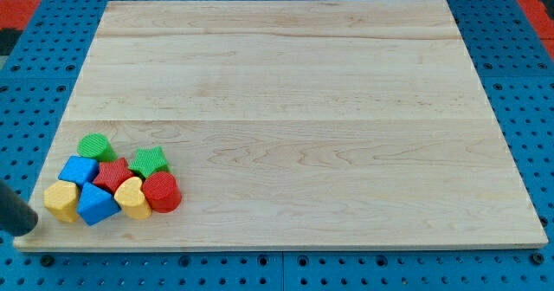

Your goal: Move the yellow hexagon along with the blue cube and the green circle to the center left

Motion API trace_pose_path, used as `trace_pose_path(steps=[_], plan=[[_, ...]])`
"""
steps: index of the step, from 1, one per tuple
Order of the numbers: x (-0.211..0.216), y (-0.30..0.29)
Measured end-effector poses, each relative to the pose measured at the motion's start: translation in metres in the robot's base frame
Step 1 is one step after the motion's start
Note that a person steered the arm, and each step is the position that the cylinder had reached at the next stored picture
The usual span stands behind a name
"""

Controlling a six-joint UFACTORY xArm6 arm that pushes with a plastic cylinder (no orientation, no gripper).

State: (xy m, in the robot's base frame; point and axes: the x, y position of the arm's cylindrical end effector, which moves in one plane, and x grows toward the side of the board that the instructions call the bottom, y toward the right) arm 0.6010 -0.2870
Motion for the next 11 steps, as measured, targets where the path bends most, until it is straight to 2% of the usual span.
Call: trace_pose_path(steps=[1,3,5,9,11], plan=[[-0.001,0.028],[-0.019,0.045],[-0.072,0.063],[-0.163,0.058],[-0.173,0.049]])
